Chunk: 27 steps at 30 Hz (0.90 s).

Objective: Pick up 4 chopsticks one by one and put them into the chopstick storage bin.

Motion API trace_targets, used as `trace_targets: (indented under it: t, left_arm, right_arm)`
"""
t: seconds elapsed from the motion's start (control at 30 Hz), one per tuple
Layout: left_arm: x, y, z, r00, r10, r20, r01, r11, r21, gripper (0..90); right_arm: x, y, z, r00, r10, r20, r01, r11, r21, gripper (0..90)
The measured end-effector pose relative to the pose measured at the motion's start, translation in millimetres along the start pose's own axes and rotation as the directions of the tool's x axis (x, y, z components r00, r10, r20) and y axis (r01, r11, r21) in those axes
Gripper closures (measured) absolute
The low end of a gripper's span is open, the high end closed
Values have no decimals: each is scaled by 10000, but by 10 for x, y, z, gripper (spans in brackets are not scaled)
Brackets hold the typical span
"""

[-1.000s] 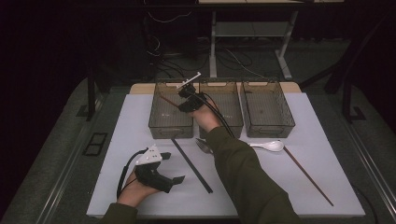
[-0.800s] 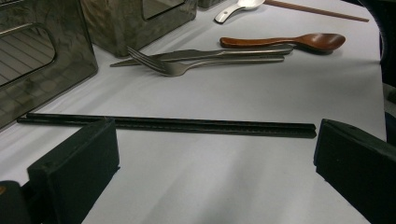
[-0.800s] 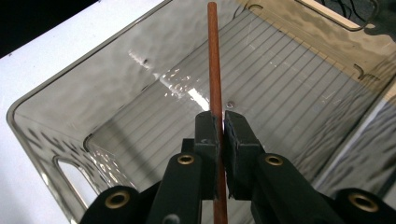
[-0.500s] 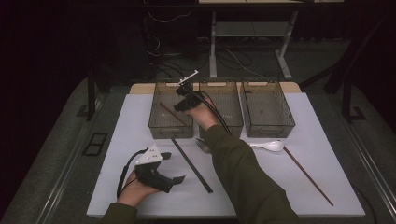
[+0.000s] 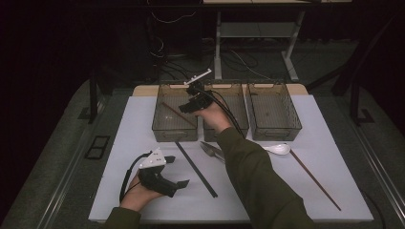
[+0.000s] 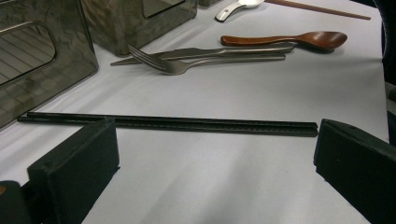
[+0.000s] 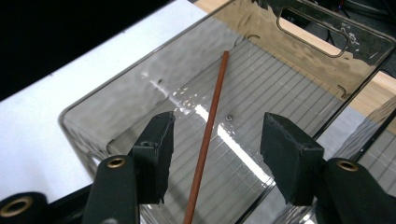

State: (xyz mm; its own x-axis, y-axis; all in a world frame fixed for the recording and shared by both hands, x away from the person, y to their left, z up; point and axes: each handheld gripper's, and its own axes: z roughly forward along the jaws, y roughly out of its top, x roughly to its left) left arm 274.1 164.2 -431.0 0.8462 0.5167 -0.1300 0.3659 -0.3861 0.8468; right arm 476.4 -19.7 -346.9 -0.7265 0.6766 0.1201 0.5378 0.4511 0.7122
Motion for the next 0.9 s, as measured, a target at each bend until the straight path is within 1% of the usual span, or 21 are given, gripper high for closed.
trace_targets:
  t: [0.07,0.13,0.17,0.27,0.43,0.67,0.8,0.9]
  left_arm:
    - [-1,1,-4,10000,-37,-13,37,10000,4,0]
    - [-5,-2,-1,10000,-50,-7,50,10000,-26,0]
    - [-9,-3,2,10000,-83,-1,83,10000,-13,0]
    - [-5,0,4,10000,5,-16,-5,10000,20,0]
    - [-7,3,2,10000,21,-44,-21,10000,65,0]
    - [-10,2,8,10000,16,-66,-16,10000,83,0]
    - [-12,0,11,10000,-17,-59,18,10000,88,0]
    - [-10,2,9,9999,67,-85,-66,9999,139,0]
  right_arm:
    - [-2,-30,-47,9998,-28,-176,26,10000,-74,502]
    - [6,-74,-98,9994,-117,-314,115,9999,-77,602]
    - [9,-99,-120,9991,-138,-406,137,9999,-20,628]
    - [17,-177,-179,9973,-366,-643,371,9993,68,734]
    - [30,-302,-271,9946,-629,-819,653,9975,263,890]
    - [42,-455,-347,9906,-896,-1035,948,9944,458,892]
    - [74,-491,-365,9884,-1054,-1091,1117,9923,531,892]
    - [85,-507,-339,9871,-1170,-1096,1243,9903,625,892]
